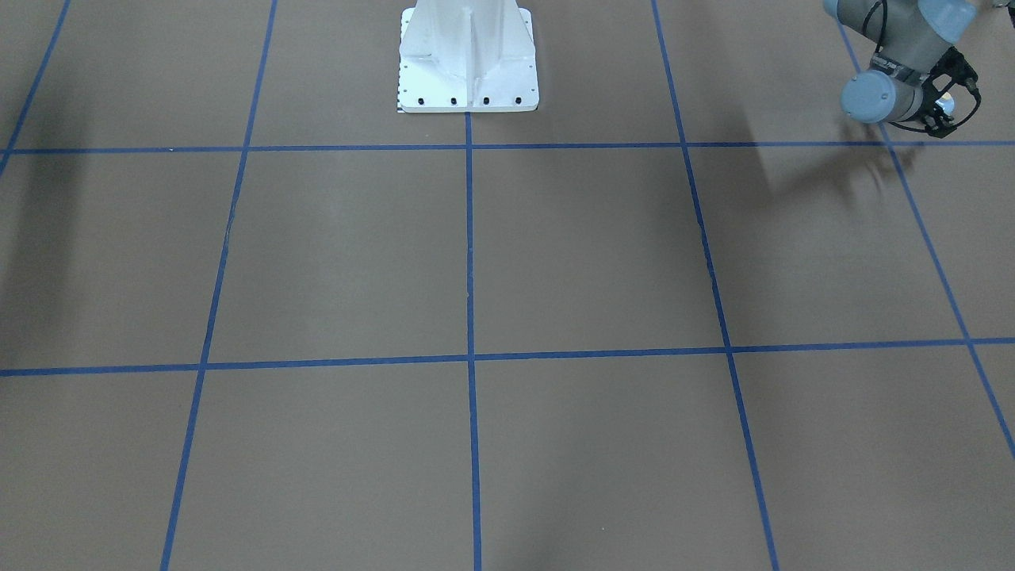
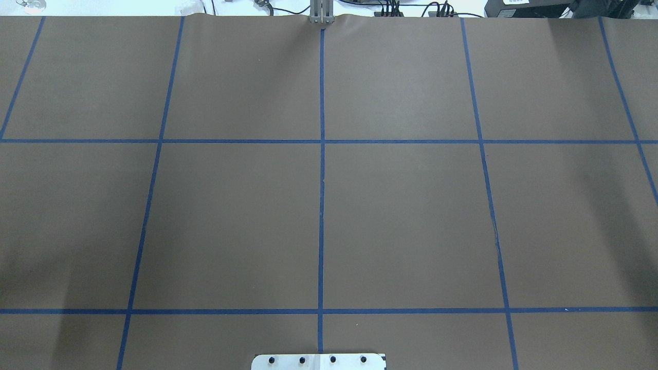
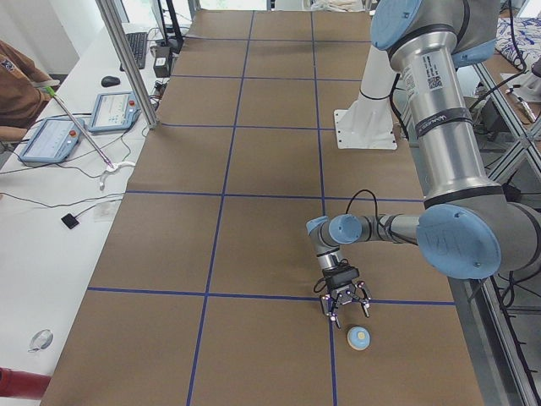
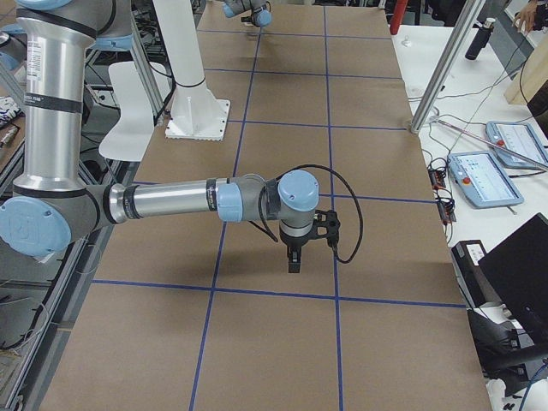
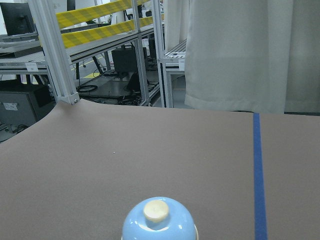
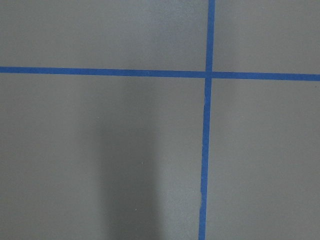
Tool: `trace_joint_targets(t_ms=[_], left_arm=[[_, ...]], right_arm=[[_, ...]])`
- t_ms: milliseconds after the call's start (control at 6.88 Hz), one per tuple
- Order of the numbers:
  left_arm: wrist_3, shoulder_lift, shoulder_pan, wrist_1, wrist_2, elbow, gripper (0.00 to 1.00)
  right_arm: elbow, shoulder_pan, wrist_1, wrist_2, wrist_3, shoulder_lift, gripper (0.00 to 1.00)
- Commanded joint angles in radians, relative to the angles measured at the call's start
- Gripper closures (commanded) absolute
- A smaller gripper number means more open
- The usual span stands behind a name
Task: Place and press bell with both arms
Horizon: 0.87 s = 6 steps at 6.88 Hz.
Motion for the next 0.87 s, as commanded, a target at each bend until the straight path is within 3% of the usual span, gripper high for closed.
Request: trace_joint_targets(t_ms=[0, 726], left_arm=[[-0.035, 0.001, 0.025, -0.001, -0.013, 0.022, 0.0], [-0.035, 0.001, 0.036, -0.052, -0.004, 0.08, 0.0]], right_arm=[[0.007, 0.0, 0.0, 0.0, -0.001, -0.001, 0.0], [0.027, 0.002, -0.009, 0.0, 0.001, -0.004, 0.0]])
